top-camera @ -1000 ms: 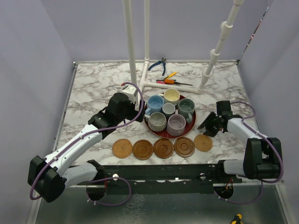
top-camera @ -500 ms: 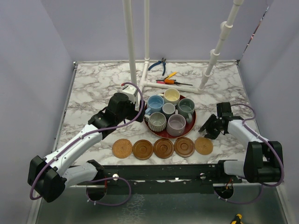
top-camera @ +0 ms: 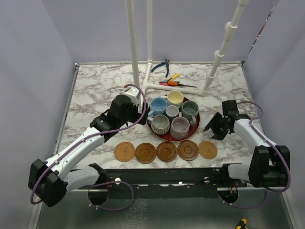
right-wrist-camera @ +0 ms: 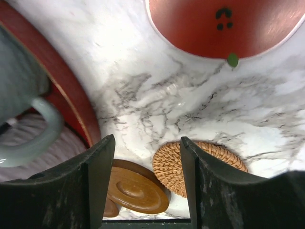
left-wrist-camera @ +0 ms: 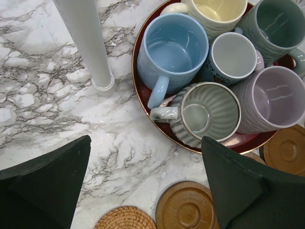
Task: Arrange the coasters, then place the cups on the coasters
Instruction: Move the coaster to the corner of the board.
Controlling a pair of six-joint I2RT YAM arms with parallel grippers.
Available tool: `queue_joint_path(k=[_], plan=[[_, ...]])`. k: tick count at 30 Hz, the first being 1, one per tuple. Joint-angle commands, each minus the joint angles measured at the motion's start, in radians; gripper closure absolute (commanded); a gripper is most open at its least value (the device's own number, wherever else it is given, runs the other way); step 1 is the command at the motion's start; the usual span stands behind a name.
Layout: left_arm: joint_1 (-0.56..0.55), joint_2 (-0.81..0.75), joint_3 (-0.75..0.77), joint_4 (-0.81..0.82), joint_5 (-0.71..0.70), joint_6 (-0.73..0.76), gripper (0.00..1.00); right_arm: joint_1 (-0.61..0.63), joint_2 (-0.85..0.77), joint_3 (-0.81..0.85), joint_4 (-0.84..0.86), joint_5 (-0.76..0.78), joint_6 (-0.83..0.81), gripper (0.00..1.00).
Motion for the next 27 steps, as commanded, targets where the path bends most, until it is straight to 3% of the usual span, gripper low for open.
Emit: queue_joint_path(k=[1, 7, 13, 18, 27], plan=[[0.003, 0.004, -0.011, 0.016, 0.007, 0.001, 0.01, -0.004, -0.013, 0.141, -0.116, 0.125, -0.072, 0.37], [0.003, 0.007, -0.012, 0.014, -0.005, 0.001, 0.01, -0.005, 0.049, 0.253, -0.152, 0.320, -0.118, 0.26], [0.003, 0.004, -0.013, 0.014, -0.022, 0.006, 0.01, -0.005, 0.200, 0.346, -0.070, 0.386, -0.170, 0.18], [0.003, 0.004, -0.013, 0.014, -0.018, 0.007, 0.01, -0.005, 0.327, 0.424, -0.028, 0.424, -0.222, 0.02], [0.003, -0.020, -0.012, 0.014, -0.023, 0.011, 0.01, -0.089, 0.470, 0.481, 0.003, 0.338, -0.286, 0.00]])
